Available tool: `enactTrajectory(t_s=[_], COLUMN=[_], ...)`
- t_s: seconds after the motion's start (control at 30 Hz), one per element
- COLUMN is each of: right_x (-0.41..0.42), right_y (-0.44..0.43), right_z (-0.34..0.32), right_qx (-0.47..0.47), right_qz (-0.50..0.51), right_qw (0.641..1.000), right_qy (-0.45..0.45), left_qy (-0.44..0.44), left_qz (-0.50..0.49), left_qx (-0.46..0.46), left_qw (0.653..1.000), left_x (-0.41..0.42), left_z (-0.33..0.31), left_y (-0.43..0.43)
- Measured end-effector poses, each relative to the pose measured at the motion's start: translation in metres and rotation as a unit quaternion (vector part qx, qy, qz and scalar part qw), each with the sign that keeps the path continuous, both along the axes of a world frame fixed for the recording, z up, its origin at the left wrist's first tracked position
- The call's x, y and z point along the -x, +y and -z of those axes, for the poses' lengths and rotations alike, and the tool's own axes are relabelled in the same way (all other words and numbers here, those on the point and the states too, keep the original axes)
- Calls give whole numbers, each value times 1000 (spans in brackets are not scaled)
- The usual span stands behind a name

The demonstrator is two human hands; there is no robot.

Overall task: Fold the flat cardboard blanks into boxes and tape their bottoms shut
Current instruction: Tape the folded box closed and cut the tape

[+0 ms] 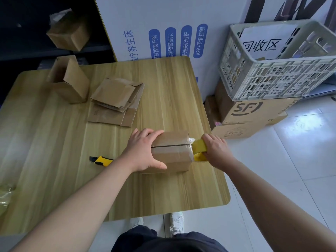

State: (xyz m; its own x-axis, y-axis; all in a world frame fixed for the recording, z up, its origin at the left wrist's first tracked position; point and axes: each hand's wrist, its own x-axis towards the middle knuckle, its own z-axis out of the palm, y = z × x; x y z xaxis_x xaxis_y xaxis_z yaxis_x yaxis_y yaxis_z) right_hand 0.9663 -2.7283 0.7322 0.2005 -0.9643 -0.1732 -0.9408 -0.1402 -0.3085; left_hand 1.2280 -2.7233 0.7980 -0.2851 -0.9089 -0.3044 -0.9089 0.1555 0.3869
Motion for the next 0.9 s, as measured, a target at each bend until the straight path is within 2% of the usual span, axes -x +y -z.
enactTrajectory(t_s=[0.13,0.3,0.4,0.57,0.63,0.7,0.83,0.9], right_x=[-2,-10,-24,-35,-34,-33,-29,-27], right_y=[-4,0,12,16,17,19,27,29], right_z=[0,-1,2,-1,-3,-3,-2,-2], right_qx=[-16,-34,-38,-52,-55,-65,-109,-116], right_qz=[-9,21,50,59,54,53,44,40], right_qw=[1000,999,997,996,996,994,981,979], right_qy=[1,-21,-45,-50,-49,-65,-157,-166], left_qy=[-10,-181,-171,-80,-92,-112,-139,-144], left_qz=[17,131,111,19,5,10,79,100], left_qx=[-5,100,107,73,99,108,121,126], left_qw=[1000,970,973,994,991,988,980,976], left_x=[-3,-2,4,25,30,29,27,29], left_z=[3,25,30,39,45,45,41,41], left_y=[1,5,4,-3,-2,-3,-5,-4])
